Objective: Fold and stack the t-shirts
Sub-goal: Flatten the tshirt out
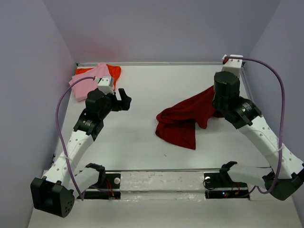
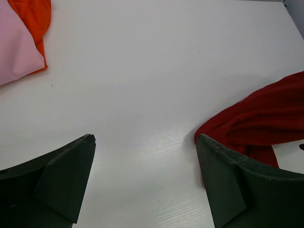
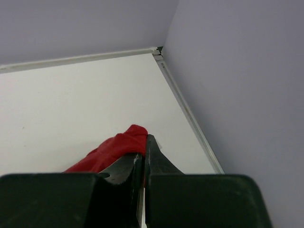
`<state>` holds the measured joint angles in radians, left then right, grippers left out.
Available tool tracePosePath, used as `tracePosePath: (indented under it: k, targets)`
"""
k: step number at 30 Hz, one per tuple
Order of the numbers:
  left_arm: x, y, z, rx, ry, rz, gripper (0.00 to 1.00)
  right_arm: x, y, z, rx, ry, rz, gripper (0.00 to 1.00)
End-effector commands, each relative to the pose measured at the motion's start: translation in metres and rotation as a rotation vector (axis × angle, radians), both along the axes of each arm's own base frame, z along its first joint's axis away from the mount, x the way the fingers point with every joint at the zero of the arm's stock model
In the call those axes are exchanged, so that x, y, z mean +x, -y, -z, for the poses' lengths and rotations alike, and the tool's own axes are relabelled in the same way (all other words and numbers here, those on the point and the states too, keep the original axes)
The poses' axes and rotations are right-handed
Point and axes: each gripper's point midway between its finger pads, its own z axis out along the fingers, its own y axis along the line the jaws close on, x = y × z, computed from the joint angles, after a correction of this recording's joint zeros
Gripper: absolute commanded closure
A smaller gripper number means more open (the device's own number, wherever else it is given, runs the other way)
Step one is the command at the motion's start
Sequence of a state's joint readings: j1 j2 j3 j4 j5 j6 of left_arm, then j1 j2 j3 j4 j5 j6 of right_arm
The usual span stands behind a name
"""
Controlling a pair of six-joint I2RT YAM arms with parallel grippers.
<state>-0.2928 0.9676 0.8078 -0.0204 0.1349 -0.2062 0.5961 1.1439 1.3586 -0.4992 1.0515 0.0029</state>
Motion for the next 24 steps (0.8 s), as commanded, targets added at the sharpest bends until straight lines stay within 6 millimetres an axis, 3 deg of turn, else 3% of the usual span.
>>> tracePosePath:
  k: [1,3,6,12,15,17,18,21,24]
  targets:
    - [0.000,0.002,-0.016,-0.008,0.051,0.013,0.04,-0.022,0.015,-0.037,0.061,0.097,0.004,1.00]
    - [0.001,0.002,-0.017,-0.007,0.052,0.011,0.03,-0.018,0.009,-0.043,0.069,0.108,-0.038,1.00]
    - [0.001,0.002,-0.016,-0.007,0.051,0.011,0.04,0.001,-0.010,-0.030,0.054,0.060,-0.082,1.00]
    - [0.002,0.001,-0.015,-0.003,0.048,0.005,0.04,0.064,-0.075,0.060,0.058,-0.149,-0.185,1.00]
    - [0.003,0.001,-0.015,-0.001,0.050,0.004,0.04,0.086,-0.099,0.091,0.064,-0.217,-0.220,1.00]
    - [0.003,0.001,-0.014,0.001,0.046,0.006,0.04,0.092,-0.123,0.089,0.078,-0.214,-0.263,1.00]
    - [0.003,0.001,-0.015,-0.001,0.047,0.005,0.04,0.095,-0.140,0.097,0.062,-0.234,-0.291,1.00]
    - [0.003,0.002,-0.015,-0.002,0.046,0.008,0.04,0.102,-0.166,0.082,0.047,-0.219,-0.340,1.00]
    - [0.003,0.002,-0.015,-0.001,0.048,0.010,0.04,0.111,-0.171,0.067,0.039,-0.191,-0.340,1.00]
